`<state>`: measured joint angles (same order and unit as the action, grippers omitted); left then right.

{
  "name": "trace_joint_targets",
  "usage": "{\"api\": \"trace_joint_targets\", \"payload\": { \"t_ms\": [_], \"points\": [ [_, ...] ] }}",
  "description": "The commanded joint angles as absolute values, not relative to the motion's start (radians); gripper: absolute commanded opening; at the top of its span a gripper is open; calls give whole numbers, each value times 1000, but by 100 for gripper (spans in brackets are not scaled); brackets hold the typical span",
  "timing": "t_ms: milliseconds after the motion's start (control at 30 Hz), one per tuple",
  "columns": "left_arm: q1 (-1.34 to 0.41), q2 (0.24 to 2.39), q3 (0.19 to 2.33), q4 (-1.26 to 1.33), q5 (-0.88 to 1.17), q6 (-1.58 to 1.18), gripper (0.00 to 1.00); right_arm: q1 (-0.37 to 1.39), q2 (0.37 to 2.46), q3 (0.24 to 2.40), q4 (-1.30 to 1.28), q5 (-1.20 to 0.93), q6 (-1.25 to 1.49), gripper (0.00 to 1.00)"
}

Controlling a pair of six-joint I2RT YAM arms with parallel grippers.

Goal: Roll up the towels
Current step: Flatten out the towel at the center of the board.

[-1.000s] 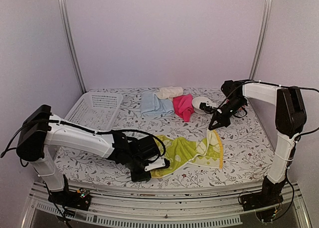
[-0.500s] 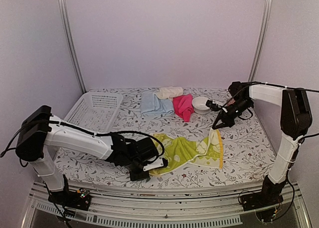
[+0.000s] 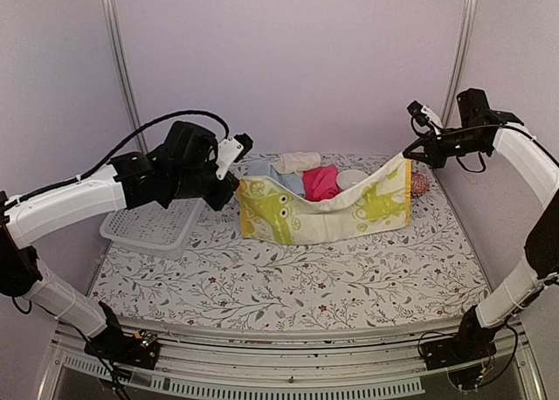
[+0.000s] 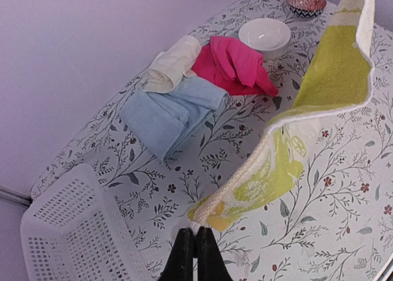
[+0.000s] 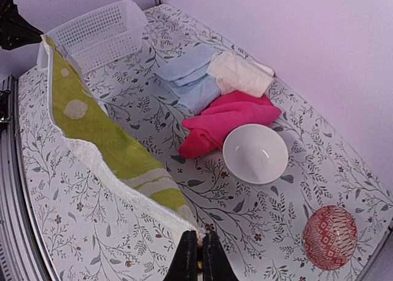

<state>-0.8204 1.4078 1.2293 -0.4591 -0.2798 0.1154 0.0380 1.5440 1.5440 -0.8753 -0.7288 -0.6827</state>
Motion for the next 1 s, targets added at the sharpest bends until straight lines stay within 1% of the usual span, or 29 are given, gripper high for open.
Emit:
{"api": "trace_joint_targets", "payload": {
  "t_ms": [0,200,267,367,433,500,633,700,767,800,867,967],
  "points": [
    [-808,1393,1344,-514,-332,80,0,30,1453,1598,-847,-683,-592,2],
    [-808,1334,1425,-583,-349,40,0,24,1318,1567,-849,-617,-555,2],
    [-811,1296,1416,-604,-345,21,0,21,1270,1544,-854,-594,-535,2],
    [-827,1205,1355,-610,-278,-7,0,21,1179,1486,-882,-588,-538,2],
    [-856,1147,1303,-610,-244,-21,0,22,1104,1422,-913,-620,-567,2],
    [-909,1094,1249,-615,-219,-15,0,19,1023,1355,-966,-696,-623,2],
    [-1063,1003,1158,-626,-185,-30,0,-11,914,1246,-1108,-830,-765,2],
    [-1082,977,1123,-619,-171,-71,0,-18,874,1176,-1159,-858,-830,2],
    [-1080,977,1090,-608,-194,-98,0,-18,869,1123,-1137,-838,-840,2],
    [-1076,991,1079,-604,-237,-107,0,-18,876,1102,-1107,-812,-830,2],
    [-1041,1052,1072,-596,-253,-110,0,-18,915,1075,-1016,-725,-755,2],
    [-881,1207,1096,-551,-134,-115,0,-19,1047,1066,-892,-598,-665,2]
  ]
}}
